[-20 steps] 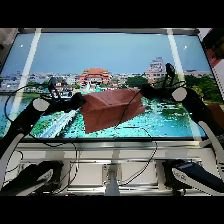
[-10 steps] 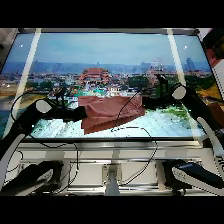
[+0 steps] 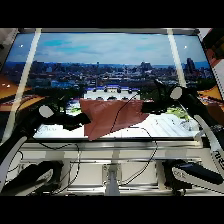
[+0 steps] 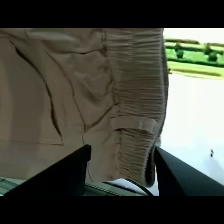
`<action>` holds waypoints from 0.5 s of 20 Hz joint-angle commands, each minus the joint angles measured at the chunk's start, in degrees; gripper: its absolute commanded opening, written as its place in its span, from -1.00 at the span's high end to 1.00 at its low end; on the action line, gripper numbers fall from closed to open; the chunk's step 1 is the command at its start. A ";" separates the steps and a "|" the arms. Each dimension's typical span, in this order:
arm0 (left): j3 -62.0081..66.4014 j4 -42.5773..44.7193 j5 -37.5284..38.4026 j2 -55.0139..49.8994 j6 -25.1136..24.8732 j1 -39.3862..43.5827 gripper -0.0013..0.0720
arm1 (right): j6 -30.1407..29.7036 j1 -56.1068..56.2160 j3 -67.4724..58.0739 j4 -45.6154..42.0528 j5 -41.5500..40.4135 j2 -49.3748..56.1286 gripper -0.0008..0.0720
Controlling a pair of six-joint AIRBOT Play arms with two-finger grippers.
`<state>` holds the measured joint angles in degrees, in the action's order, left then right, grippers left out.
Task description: Fold the clothes and pants, and hang the long-sleeved shirts on hangers.
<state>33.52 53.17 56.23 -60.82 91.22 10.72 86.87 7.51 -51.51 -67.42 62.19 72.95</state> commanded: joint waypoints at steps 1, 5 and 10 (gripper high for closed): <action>-0.02 -2.23 0.63 -0.02 -0.72 -0.13 -0.88 | -1.90 0.02 -0.07 0.07 1.46 0.02 -0.29; 2.29 -2.16 0.63 0.13 -3.19 -0.15 -0.88 | -3.45 -0.04 -4.81 -3.89 2.10 -0.09 -0.28; 7.50 -2.19 1.62 0.24 -3.21 -1.77 -0.88 | -5.75 -7.41 -13.03 -6.34 3.28 0.17 0.37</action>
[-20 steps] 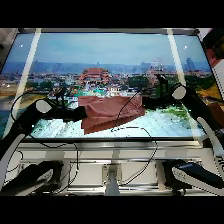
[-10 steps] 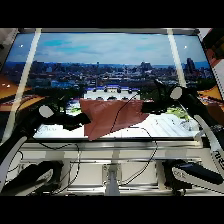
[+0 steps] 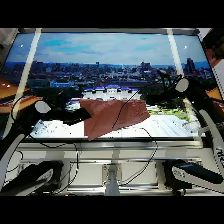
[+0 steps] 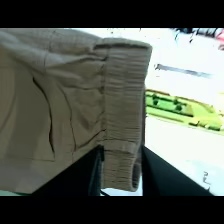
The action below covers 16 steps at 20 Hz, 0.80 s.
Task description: Fold the clothes and pants, and hang the long-sleeved shirts on hangers.
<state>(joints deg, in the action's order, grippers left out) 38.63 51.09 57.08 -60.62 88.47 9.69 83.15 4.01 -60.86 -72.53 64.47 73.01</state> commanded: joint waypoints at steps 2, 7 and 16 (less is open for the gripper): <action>2.73 -0.09 0.81 0.02 -0.44 -1.03 -0.88 | -8.81 -10.29 -4.17 2.80 4.15 0.94 0.62; 2.71 -0.11 0.79 0.00 -0.44 -1.01 -0.88 | -19.67 -22.23 -1.22 20.83 14.19 8.17 0.03; 2.69 -0.11 0.81 0.00 -0.44 -0.98 -0.82 | -19.12 -11.08 1.40 21.70 2.32 17.38 -0.80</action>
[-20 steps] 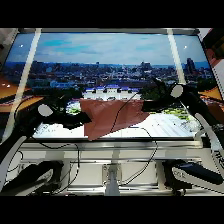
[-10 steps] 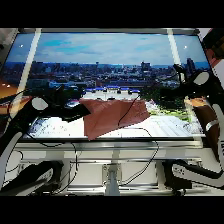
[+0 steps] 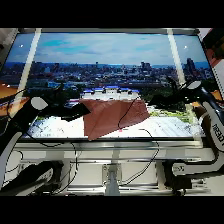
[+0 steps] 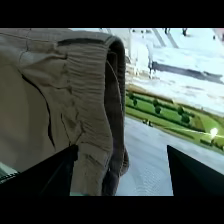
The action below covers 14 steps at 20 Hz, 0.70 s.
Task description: Fold the clothes and pants, and hang the long-sleeved shirts on hangers.
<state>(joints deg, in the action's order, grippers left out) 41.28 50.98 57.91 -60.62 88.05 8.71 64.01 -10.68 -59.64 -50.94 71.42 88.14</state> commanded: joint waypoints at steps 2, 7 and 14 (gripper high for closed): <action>0.04 -0.02 -0.02 0.00 0.00 0.00 -0.82 | 0.04 5.86 0.17 0.09 -5.18 3.39 -0.80; 0.04 -0.02 -0.02 0.00 0.00 0.00 -0.82 | 1.07 8.79 0.17 1.01 -5.01 5.90 -0.79; 0.04 0.00 -0.04 -0.04 -0.02 0.00 -0.82 | -2.19 13.25 0.17 5.86 -4.83 6.99 -0.44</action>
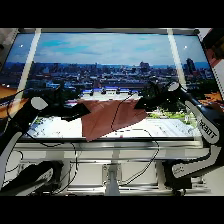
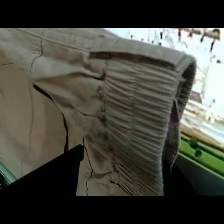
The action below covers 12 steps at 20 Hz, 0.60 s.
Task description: Fold the clothes and pants, and hang the long-sleeved shirts on hangers.
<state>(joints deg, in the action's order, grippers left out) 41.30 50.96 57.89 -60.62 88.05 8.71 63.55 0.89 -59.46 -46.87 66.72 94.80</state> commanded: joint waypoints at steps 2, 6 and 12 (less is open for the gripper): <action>0.02 0.02 0.00 -0.04 -0.02 0.00 -0.82 | -1.73 2.01 0.00 4.59 -0.94 0.33 -0.12; 0.02 -0.02 -0.07 -0.04 -1.05 0.00 -0.82 | -1.75 2.01 0.00 8.13 -2.27 0.15 0.93; 0.07 0.00 -0.17 3.89 -4.96 0.00 -0.33 | 0.31 -0.72 0.00 7.72 -2.03 -10.60 0.93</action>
<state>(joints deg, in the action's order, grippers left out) 41.30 50.96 57.76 -59.05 84.12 8.71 62.13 1.74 -59.40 -39.51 64.95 89.54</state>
